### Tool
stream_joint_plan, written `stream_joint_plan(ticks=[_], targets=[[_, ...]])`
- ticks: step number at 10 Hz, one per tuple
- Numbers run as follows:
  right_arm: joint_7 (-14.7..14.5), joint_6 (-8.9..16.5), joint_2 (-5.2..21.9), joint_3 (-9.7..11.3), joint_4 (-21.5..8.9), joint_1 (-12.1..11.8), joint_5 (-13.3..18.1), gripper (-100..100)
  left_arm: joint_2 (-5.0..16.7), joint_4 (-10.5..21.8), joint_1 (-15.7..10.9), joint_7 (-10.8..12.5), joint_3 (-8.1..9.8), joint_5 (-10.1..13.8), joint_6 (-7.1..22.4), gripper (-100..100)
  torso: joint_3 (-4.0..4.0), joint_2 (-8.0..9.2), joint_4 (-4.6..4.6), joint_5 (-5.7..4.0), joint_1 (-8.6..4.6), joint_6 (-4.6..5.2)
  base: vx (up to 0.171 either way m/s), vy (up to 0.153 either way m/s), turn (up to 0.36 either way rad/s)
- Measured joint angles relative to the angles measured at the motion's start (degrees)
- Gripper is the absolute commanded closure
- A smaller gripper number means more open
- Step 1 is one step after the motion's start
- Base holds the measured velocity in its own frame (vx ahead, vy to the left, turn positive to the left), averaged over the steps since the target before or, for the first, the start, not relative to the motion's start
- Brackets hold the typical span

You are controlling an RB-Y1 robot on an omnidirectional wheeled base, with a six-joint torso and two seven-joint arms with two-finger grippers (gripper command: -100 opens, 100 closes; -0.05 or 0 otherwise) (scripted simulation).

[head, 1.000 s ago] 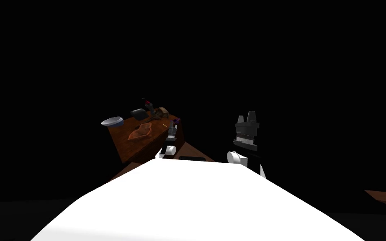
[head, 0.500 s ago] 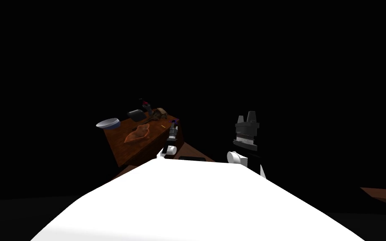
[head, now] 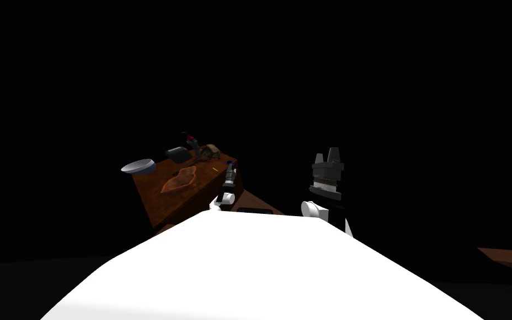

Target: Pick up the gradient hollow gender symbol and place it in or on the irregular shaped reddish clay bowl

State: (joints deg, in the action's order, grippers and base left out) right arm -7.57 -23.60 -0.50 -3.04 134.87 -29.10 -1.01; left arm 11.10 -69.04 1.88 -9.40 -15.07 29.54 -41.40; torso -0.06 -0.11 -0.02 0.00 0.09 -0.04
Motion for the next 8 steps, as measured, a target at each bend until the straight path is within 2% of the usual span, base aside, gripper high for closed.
stream_joint_plan(ticks=[3,8], targets=[[0.0,0.0,0.0,0.0,0.0,0.0,0.0,0,0.38,5.65,-2.69,-0.24,-0.64,1.67,-0.74,-100,-0.04,-0.07,-0.02,0.02,0.09,-0.01,0.052,0.039,-0.042],[0.0,0.0,0.0,0.0,0.0,0.0,0.0,0,0.5,12.31,-5.95,-0.93,-1.3,3.68,-1.14,-100,-0.05,-0.09,-0.02,0.03,0.12,-0.01,0.06,0.048,-0.021]])
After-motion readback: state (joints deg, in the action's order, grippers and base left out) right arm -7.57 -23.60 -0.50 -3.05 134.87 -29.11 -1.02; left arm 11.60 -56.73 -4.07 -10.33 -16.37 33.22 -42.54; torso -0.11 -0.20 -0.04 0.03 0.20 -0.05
